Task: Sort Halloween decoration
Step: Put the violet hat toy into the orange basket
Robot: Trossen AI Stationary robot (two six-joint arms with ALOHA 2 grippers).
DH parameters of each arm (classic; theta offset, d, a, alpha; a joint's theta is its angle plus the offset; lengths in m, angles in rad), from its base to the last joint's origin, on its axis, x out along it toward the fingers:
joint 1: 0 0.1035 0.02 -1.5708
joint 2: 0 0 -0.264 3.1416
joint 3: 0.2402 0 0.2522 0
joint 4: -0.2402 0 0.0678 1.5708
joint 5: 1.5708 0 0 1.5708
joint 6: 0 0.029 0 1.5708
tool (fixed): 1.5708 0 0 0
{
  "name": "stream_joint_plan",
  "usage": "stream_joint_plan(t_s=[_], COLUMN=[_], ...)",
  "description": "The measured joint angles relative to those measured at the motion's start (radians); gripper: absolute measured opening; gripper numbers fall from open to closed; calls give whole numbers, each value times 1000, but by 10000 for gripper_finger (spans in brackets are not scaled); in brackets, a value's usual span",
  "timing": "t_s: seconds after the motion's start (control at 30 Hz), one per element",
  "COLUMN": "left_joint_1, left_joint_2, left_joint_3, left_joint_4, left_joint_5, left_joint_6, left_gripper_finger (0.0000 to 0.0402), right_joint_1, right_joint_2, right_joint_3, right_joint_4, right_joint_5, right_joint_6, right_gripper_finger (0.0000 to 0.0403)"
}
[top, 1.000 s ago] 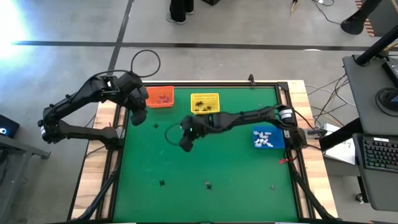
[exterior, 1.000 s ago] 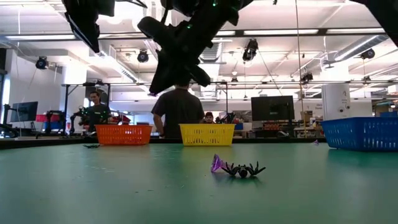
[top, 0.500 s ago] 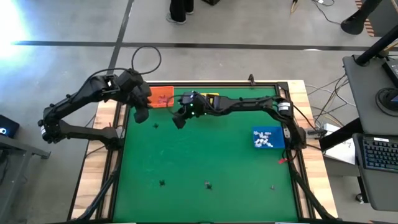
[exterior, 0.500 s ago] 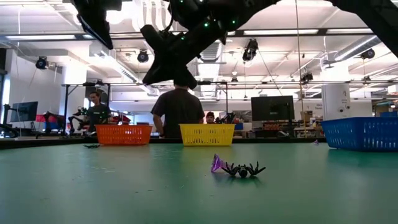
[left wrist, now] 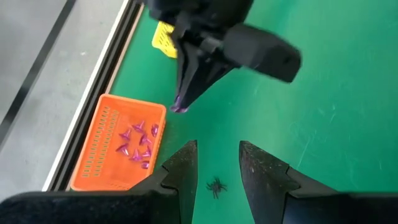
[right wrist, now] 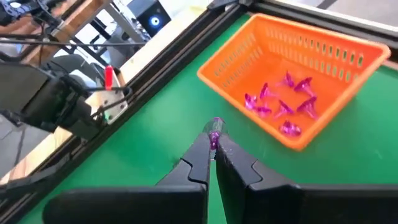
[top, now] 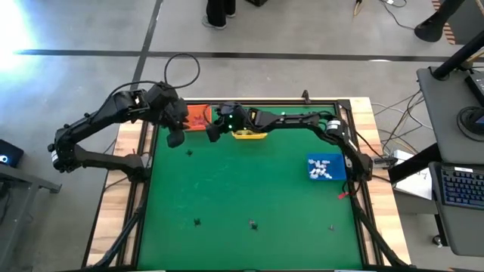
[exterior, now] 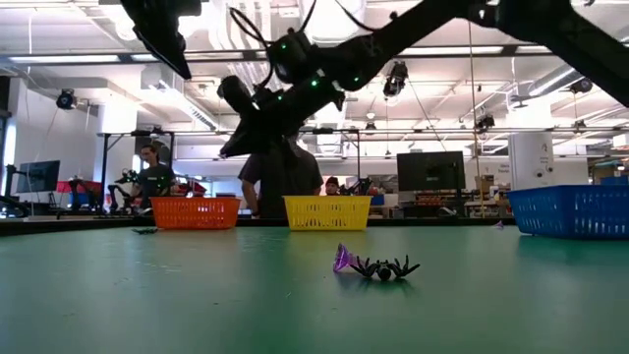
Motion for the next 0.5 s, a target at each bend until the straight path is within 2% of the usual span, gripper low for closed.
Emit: stream_joint_plan(t_s=[0.23, 0.5], left_joint_1=[0, 0], left_joint_2=[0, 0], left_joint_3=[0, 0], left_joint_4=[12, -2], left_joint_5=[-21, -28], left_joint_6=[0, 0], left_gripper_finger=[100, 100], right_joint_1=[-28, -60], right_joint_2=[141, 287], right_joint_3=[205, 465], right_joint_4=[-63, -255], right_joint_5=[-71, -65], right_joint_6=[-16, -61], right_gripper_finger=[9, 9])
